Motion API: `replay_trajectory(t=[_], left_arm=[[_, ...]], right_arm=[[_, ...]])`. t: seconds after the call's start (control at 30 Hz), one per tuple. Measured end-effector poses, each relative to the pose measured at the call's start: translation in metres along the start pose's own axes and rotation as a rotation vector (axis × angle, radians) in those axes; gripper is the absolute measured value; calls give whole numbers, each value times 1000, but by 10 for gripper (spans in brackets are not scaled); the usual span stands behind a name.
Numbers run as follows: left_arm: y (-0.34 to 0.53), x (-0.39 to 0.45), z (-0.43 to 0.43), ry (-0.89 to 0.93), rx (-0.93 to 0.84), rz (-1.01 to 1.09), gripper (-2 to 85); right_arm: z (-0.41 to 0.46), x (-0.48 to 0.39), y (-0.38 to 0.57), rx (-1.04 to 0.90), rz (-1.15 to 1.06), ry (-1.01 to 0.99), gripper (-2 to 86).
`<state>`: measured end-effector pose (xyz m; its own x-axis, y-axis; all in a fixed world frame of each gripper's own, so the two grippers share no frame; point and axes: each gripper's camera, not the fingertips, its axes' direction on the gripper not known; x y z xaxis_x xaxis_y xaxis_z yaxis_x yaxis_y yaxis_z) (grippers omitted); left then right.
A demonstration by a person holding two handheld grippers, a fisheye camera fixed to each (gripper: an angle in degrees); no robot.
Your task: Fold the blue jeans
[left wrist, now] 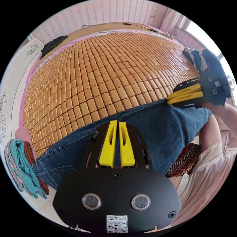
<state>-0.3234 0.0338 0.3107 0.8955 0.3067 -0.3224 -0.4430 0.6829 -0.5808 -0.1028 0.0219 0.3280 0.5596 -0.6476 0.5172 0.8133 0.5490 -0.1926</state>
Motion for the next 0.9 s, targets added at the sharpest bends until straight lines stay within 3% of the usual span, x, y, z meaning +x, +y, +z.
replay_trajectory(t=[0.1,0.23,0.3,0.43,0.57,0.73,0.9], left_arm=[[-1,-3,-1,23,4,-10,-7],[10,-1,-22,-18,86,19,-3],[17,2,-33,-84,116,18,-5],[26,21,-49,-10,161,65,-5],[7,54,-37,88,132,125,6],[-30,92,-10,166,63,164,32],[-52,110,22,58,-44,163,50]], right_arm=[[-10,8,18,45,62,-31,5],[-57,37,106,311,311,-56,3],[-67,53,158,355,434,-18,5],[-57,100,278,275,734,135,28],[-49,164,354,224,969,86,68],[-40,215,387,225,1188,114,92],[-11,237,413,189,1341,49,62]])
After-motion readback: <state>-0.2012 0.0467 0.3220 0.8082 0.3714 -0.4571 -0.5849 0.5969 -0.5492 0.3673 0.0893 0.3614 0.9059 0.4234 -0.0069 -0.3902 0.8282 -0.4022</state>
